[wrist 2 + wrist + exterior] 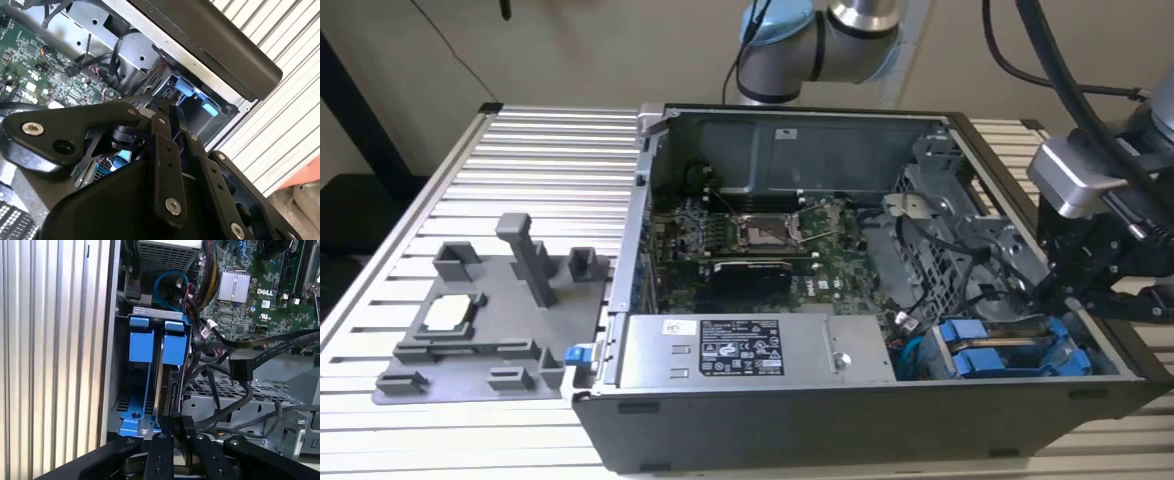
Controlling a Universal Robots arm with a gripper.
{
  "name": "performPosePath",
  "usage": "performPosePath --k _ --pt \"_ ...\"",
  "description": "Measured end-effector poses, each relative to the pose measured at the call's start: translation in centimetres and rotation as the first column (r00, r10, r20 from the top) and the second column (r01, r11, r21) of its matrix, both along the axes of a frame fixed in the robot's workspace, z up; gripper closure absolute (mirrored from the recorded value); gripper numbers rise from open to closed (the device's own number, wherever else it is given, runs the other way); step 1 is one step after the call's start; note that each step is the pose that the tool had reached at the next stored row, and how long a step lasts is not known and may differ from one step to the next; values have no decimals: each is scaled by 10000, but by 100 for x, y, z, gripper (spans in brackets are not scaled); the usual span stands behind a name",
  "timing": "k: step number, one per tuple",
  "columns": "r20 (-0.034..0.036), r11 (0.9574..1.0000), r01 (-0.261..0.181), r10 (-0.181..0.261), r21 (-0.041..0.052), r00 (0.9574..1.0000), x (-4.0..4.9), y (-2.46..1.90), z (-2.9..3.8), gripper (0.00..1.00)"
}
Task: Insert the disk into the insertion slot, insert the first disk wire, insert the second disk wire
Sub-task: 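Insert the first disk wire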
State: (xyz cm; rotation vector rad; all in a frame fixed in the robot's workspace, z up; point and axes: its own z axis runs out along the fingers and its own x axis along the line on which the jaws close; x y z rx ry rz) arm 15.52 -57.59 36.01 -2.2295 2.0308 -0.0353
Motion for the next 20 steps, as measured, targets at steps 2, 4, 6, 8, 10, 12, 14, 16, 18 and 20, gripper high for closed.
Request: performPosePath --k 2,4,6,8,10,12,14,16,18,20 --pt "47 9999 145 -145 0 9999 0 1 -19 81" --pt "100 9996 296 -296 3 9995 0 0 -37 81" --pt "159 9992 408 -408 3 9990 -3 1 -53 81" --pt "215 9987 518 -518 7 9984 -9 0 -72 81" --pt "267 9980 638 -638 8 9976 -16 1 -93 81" --pt "302 9977 678 -676 -75 9973 -25 2 -110 81" --pt "307 9976 678 -674 -139 9973 -25 5 -114 81" --pt "307 9976 680 -675 -141 9972 -26 5 -113 81" --pt "307 9976 680 -675 -139 9972 -27 6 -114 81" --pt "307 9976 680 -675 -140 9972 -26 6 -114 81"
